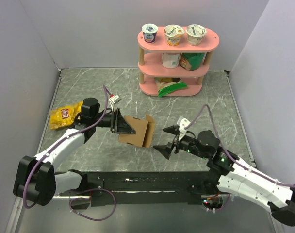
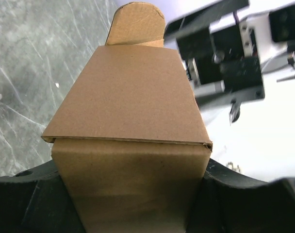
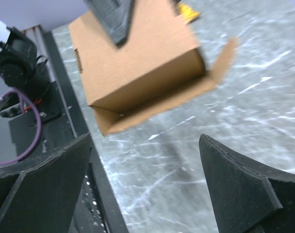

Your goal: Fold the paper box

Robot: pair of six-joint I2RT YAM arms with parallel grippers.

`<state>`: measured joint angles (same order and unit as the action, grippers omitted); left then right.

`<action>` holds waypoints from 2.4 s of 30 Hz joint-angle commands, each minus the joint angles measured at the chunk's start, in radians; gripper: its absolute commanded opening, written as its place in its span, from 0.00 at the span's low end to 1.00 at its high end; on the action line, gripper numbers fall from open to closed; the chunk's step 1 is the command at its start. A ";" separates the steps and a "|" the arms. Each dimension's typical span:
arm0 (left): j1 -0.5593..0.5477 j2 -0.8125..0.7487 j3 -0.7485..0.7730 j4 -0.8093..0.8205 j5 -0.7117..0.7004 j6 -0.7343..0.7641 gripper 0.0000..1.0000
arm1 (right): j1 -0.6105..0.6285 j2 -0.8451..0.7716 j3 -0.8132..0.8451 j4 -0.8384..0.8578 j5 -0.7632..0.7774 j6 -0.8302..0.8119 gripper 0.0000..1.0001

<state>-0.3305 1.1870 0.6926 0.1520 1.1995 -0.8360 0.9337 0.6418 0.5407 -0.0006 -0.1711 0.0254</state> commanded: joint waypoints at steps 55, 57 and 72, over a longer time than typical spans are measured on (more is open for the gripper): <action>-0.068 0.010 0.096 -0.098 0.081 0.072 0.43 | -0.113 0.174 0.151 0.022 -0.154 -0.102 0.22; -0.070 0.013 0.099 -0.120 0.069 0.080 0.43 | -0.110 0.174 0.151 0.024 -0.150 -0.101 0.22; -0.039 0.008 0.024 0.040 0.049 -0.075 0.43 | -0.096 0.145 0.153 0.011 -0.128 -0.113 0.06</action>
<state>-0.3954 1.2022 0.7345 0.0929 1.2964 -0.8459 0.8219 0.8249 0.6987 -0.0204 -0.2775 -0.0914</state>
